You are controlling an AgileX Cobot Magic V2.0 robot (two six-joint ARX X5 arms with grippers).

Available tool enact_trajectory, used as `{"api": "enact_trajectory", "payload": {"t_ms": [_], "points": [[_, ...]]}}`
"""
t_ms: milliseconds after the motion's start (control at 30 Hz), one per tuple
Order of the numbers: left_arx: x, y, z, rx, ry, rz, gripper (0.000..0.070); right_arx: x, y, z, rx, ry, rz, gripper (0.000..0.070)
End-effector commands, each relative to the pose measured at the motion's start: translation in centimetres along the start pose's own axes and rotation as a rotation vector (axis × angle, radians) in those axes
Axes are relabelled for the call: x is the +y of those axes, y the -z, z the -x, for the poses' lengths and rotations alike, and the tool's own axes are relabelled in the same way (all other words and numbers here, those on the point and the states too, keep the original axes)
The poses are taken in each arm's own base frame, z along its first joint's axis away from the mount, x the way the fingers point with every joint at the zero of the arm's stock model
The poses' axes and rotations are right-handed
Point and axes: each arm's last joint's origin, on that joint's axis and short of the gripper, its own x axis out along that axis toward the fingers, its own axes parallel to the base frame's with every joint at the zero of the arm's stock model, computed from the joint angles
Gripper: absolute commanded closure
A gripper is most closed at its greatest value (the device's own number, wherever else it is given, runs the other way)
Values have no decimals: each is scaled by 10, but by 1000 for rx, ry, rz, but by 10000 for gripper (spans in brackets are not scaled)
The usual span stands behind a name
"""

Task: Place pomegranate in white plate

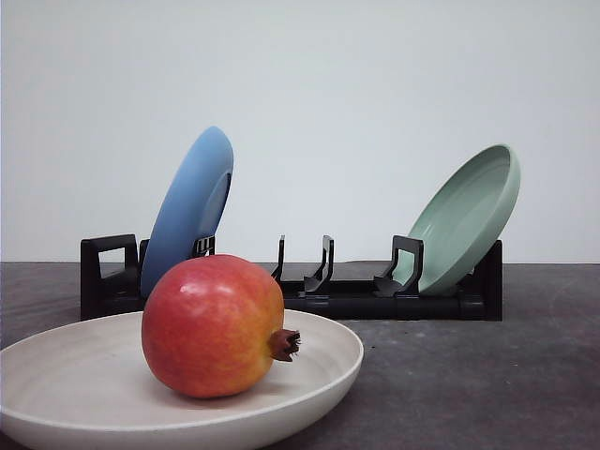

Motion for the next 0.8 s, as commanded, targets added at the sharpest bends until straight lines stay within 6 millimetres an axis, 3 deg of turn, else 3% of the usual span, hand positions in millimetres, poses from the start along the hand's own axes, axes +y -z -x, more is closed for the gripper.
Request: {"api": "enact_trajectory", "payload": {"t_ms": [0,767], "points": [[0,5,-2,8,1,-10,700,1,-3,1,-14,-7,-12,689],[-1,5,-2,2,6,-28,700,1,-3,1,-14,-7,-12,689]]}}
